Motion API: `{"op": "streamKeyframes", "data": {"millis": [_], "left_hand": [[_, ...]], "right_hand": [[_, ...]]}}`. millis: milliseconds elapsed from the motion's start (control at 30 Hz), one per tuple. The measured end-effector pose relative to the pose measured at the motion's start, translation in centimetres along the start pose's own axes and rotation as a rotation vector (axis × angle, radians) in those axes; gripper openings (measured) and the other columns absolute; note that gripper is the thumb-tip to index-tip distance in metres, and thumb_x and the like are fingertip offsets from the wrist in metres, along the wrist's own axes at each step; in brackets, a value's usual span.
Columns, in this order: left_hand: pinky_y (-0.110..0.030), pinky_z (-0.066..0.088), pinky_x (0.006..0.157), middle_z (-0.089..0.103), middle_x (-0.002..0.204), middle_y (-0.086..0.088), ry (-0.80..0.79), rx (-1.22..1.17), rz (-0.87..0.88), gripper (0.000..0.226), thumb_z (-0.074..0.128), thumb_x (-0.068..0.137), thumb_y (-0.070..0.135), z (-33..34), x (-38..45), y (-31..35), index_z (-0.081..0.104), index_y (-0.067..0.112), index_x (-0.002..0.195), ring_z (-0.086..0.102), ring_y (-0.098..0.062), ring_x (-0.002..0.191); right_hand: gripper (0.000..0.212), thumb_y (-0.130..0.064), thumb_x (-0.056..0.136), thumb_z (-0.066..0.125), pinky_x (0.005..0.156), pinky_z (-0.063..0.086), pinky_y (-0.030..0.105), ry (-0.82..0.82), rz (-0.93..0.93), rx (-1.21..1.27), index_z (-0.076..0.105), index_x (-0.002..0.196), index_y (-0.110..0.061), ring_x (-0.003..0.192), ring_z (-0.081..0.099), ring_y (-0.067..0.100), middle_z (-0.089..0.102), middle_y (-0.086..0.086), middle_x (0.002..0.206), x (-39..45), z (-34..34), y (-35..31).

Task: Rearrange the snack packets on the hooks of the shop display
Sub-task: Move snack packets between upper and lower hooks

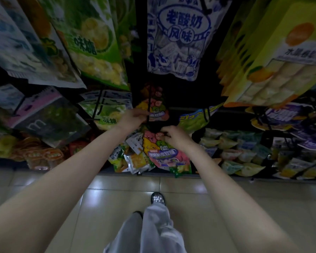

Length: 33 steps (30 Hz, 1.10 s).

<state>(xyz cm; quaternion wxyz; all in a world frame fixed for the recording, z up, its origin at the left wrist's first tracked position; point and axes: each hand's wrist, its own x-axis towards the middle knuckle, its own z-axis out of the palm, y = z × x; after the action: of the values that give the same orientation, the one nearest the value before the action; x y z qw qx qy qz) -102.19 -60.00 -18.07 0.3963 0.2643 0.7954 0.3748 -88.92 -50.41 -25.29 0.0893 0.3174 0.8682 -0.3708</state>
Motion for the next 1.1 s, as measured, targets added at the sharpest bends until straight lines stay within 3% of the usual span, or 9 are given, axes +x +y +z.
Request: {"op": "streamKeyframes", "data": {"millis": [233,333,400,467,600,833,967,1033,1100], "left_hand": [[-0.027,0.045,0.084,0.053,0.110,-0.003,0.025,-0.060,-0.045,0.028,0.041,0.097,0.008,0.1,0.3,-0.3,0.057,0.008,0.120,0.050,-0.014,0.100],[-0.011,0.047,0.063,0.058,0.095,-0.004,0.026,-0.114,-0.058,0.028,0.038,0.098,0.005,0.3,0.3,-0.4,0.056,0.005,0.119,0.054,-0.010,0.081],[-0.006,0.044,0.054,0.057,0.098,-0.007,0.019,-0.166,-0.077,0.029,0.037,0.098,0.003,0.2,0.3,-0.5,0.054,0.003,0.121,0.053,-0.009,0.077],[-0.010,0.047,0.063,0.057,0.108,-0.010,0.014,-0.211,-0.091,0.030,0.037,0.099,0.006,0.2,0.4,-0.7,0.052,0.002,0.125,0.056,-0.016,0.090],[-0.031,0.042,0.096,0.057,0.124,-0.014,0.004,-0.249,-0.108,0.030,0.039,0.099,0.011,0.5,0.6,-0.8,0.051,0.005,0.127,0.053,-0.024,0.115],[-0.027,0.042,0.095,0.056,0.126,-0.012,-0.010,-0.326,-0.127,0.034,0.039,0.100,0.020,0.8,0.9,-1.8,0.050,0.006,0.129,0.052,-0.022,0.118],[-0.023,0.045,0.084,0.055,0.114,-0.005,0.017,-0.420,-0.099,0.031,0.039,0.100,0.021,0.7,0.7,-1.7,0.052,0.005,0.124,0.056,-0.014,0.099],[-0.020,0.045,0.081,0.055,0.110,-0.003,0.027,-0.440,-0.086,0.030,0.037,0.100,0.020,0.7,0.8,-1.9,0.053,0.006,0.122,0.056,-0.010,0.090],[-0.021,0.045,0.084,0.056,0.112,-0.003,0.030,-0.419,-0.073,0.033,0.037,0.101,0.022,0.8,0.7,-2.0,0.052,0.005,0.125,0.056,-0.013,0.097]], "right_hand": [[0.038,-0.022,0.097,0.050,0.093,0.045,0.035,0.164,-0.019,0.095,0.049,0.135,-0.015,0.120,0.052,0.024,0.053,0.007,0.135,-0.1,-1.2,-0.1],[0.039,-0.021,0.096,0.051,0.095,0.043,0.034,0.180,-0.029,0.128,0.049,0.135,-0.014,0.122,0.051,0.024,0.053,0.008,0.135,0.4,-1.1,-0.7],[0.039,-0.021,0.096,0.052,0.093,0.043,0.034,0.198,-0.002,0.169,0.049,0.134,-0.013,0.121,0.052,0.025,0.055,0.010,0.133,0.7,-0.8,-1.0],[0.038,-0.020,0.096,0.052,0.091,0.043,0.032,0.209,0.026,0.200,0.050,0.133,-0.013,0.120,0.052,0.025,0.056,0.011,0.130,0.9,-0.5,-1.0],[0.034,-0.021,0.094,0.056,0.084,0.043,0.028,0.199,0.074,0.261,0.055,0.126,-0.010,0.114,0.055,0.025,0.060,0.011,0.124,1.5,-0.2,-0.6],[0.032,-0.017,0.092,0.057,0.085,0.044,0.030,0.219,0.144,0.287,0.055,0.122,-0.005,0.112,0.057,0.026,0.060,0.013,0.122,2.4,0.2,-0.4],[0.030,-0.018,0.091,0.059,0.079,0.040,0.025,0.242,0.148,0.337,0.056,0.118,-0.004,0.111,0.057,0.025,0.060,0.011,0.122,2.6,0.6,-0.6],[0.028,-0.016,0.092,0.059,0.086,0.046,0.032,0.255,0.132,0.340,0.055,0.117,-0.006,0.111,0.057,0.025,0.059,0.010,0.122,2.6,0.7,-0.9],[0.027,-0.014,0.091,0.058,0.088,0.048,0.039,0.284,0.105,0.325,0.052,0.118,-0.010,0.108,0.058,0.024,0.060,0.007,0.120,2.2,0.6,-1.0]]}}
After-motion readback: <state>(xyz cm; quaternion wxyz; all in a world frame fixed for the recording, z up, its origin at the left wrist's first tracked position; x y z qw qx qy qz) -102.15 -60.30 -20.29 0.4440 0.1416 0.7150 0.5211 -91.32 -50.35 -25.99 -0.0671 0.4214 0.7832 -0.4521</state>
